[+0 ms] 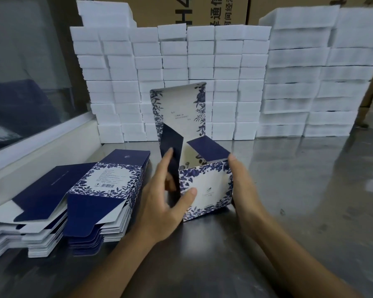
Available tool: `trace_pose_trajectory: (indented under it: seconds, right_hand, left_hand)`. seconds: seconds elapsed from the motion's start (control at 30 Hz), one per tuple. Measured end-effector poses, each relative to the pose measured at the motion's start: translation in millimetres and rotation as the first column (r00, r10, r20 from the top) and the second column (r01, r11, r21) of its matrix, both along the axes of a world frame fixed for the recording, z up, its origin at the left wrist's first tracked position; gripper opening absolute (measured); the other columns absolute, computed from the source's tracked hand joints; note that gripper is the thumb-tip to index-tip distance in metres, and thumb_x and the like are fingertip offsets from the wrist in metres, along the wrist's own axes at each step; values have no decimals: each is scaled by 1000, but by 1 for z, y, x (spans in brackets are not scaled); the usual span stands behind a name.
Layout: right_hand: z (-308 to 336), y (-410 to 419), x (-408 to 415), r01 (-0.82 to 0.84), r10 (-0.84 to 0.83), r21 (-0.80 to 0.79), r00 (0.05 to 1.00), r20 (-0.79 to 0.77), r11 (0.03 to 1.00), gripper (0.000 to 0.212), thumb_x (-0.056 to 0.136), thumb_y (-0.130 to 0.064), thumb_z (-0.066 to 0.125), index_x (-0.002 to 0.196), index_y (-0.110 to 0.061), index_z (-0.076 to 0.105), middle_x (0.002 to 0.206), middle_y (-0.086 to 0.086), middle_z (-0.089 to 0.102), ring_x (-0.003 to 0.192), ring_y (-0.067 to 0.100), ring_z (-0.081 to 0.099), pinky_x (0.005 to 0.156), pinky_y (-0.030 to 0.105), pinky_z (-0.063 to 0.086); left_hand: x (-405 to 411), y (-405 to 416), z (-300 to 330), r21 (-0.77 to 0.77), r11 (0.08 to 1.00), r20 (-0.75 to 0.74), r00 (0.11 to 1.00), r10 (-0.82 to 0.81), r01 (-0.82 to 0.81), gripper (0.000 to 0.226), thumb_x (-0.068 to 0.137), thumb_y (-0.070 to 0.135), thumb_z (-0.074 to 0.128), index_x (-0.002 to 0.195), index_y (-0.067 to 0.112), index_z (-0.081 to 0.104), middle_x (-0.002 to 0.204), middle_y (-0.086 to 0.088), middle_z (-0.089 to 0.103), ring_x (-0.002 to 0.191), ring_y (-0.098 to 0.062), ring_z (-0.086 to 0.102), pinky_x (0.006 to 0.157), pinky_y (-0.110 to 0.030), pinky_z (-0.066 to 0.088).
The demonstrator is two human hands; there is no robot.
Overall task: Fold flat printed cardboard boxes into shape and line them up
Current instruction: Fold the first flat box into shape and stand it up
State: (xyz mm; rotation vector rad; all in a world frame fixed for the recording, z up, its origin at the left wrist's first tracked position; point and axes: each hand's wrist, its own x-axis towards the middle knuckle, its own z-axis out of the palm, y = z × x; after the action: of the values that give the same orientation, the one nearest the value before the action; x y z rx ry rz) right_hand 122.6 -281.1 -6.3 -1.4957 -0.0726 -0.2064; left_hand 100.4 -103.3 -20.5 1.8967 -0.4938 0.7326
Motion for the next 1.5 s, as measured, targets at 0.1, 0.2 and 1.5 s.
trace_pose_trajectory:
  seconds: [0.1,0.2,1.5]
  right_hand:
    - [5,-1,-1,1,-1,-1,999,34,1000,69,73,-84,44,120,-37,62,116,-12,71,112,9,66,106,48,45]
    - [10,0,-3,22,-24,23,996,87,999,45,73,-80,48,103,-49,62,106,-18,72,100,1,68,93,39,51]
    - [7,-2,-11,363,-270,-162,869,414,918,47,76,-74,51,108,-41,58,118,-12,56,118,7,52,103,32,44]
  left_hand:
    - [-2,-4,0,98,995,54,998,-40,35,74,82,44,66,148,38,33,112,21,62,106,-1,60,94,-22,48]
    - [-2,-4,1,149,988,85,995,-47,34,58,84,43,63,139,30,46,120,15,61,111,-8,60,94,-32,49]
    - [7,-14,3,-330,942,-504,856,-115,-68,57,98,31,55,46,15,37,40,-2,36,43,-18,38,44,-23,37]
